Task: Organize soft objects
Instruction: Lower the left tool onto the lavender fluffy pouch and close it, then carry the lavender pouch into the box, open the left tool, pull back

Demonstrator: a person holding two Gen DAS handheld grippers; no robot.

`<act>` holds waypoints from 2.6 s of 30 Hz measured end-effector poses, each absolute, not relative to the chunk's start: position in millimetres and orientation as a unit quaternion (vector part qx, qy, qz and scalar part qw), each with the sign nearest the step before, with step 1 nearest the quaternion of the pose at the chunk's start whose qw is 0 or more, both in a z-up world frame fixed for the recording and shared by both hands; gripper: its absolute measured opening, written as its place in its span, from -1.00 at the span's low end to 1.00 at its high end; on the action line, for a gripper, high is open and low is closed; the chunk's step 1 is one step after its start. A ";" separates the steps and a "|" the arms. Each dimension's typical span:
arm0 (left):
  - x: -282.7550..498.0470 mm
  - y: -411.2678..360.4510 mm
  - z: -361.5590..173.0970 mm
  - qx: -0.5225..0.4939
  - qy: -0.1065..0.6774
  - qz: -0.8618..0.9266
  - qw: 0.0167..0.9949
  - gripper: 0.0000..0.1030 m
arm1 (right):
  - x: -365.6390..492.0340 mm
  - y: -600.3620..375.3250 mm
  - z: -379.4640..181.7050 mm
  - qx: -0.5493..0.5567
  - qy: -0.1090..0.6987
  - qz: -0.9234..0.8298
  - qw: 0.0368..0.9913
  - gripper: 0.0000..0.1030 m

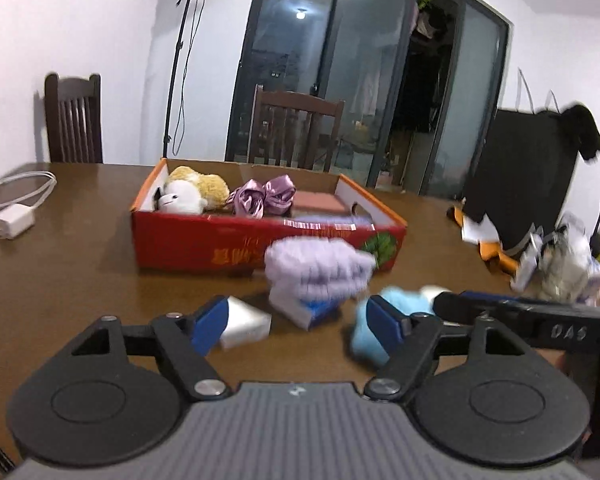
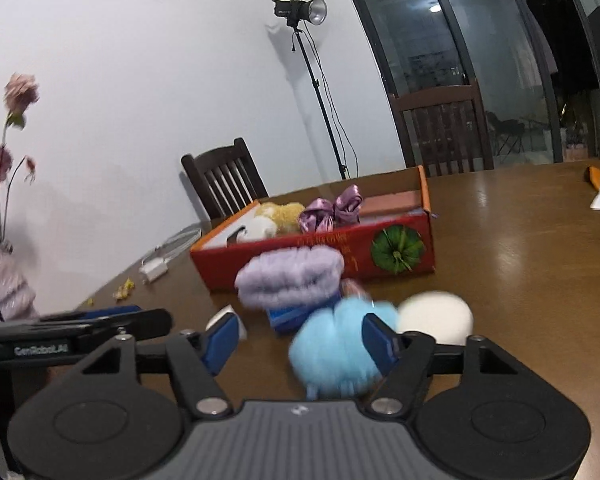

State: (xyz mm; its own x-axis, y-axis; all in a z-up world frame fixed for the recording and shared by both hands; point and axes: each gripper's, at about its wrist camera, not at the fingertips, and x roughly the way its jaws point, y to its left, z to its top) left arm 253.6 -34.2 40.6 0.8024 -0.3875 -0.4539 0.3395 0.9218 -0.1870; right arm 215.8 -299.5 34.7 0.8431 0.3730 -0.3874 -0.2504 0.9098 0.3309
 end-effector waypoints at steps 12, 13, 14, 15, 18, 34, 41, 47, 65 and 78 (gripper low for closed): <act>371.8 -35.2 -3.2 -0.175 0.337 -0.220 0.899 -0.05 | 338.1 -298.0 3.8 0.234 0.256 0.165 0.923 -0.16; 373.7 -33.3 -8.5 -0.190 0.344 -0.228 0.891 -0.08 | 340.0 -296.2 -1.1 0.231 0.265 0.167 0.921 -0.22; 374.3 -30.1 -12.1 -0.208 0.349 -0.237 0.882 -0.20 | 341.5 -294.6 -4.8 0.227 0.274 0.166 0.920 -0.39; 374.0 -28.9 -13.3 -0.217 0.349 -0.241 0.879 -0.23 | 341.8 -293.3 -7.7 0.227 0.278 0.164 0.919 -0.47; 373.1 -28.2 -13.3 -0.216 0.346 -0.238 0.881 -0.28 | 338.8 -289.8 -9.0 0.226 0.267 0.166 0.922 -0.56; 309.5 -33.8 34.7 -0.159 0.278 -0.233 0.918 -0.47 | 299.1 -272.3 25.0 0.183 0.212 0.183 0.943 -0.68; 198.6 -12.8 38.2 -0.140 0.281 -0.238 0.919 -0.47 | 196.8 -257.3 30.9 0.196 0.218 0.218 0.931 -0.68; 177.3 -9.8 13.7 -0.142 0.328 -0.221 0.907 -0.47 | 168.0 -243.2 -1.1 0.190 0.285 0.205 0.917 -0.68; 335.3 14.6 99.6 -0.111 0.226 -0.233 0.939 -0.46 | 317.2 -225.9 95.7 0.135 0.210 0.252 0.935 -0.68; 456.8 33.3 52.3 -0.036 0.293 -0.183 0.938 0.02 | 487.5 -176.2 17.2 0.153 0.362 0.207 0.896 -0.67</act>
